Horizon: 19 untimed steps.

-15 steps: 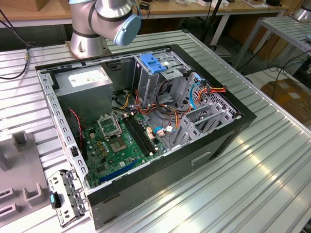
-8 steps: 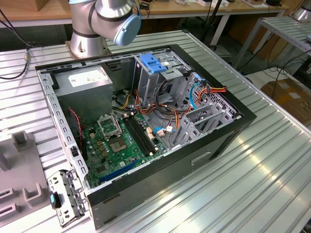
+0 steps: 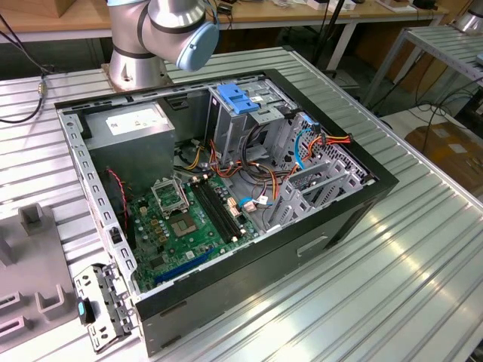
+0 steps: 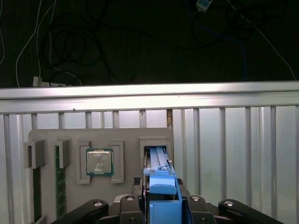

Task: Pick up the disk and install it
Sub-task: 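Pick up the disk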

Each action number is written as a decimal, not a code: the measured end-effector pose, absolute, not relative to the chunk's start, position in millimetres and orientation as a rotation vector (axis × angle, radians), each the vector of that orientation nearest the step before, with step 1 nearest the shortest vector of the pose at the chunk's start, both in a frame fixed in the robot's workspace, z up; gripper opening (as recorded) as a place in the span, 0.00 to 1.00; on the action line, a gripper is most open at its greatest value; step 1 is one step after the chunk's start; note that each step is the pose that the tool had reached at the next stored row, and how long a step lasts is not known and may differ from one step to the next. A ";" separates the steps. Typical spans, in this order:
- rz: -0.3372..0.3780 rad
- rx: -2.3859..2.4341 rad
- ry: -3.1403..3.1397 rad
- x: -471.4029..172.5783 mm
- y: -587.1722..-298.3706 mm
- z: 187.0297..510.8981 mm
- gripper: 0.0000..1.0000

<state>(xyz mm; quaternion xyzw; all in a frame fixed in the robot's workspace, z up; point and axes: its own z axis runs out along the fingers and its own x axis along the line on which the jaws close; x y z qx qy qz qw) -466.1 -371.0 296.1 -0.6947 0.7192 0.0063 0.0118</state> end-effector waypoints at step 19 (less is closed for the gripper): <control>0.018 -2.167 2.243 -466.1 -371.0 326.7 0.37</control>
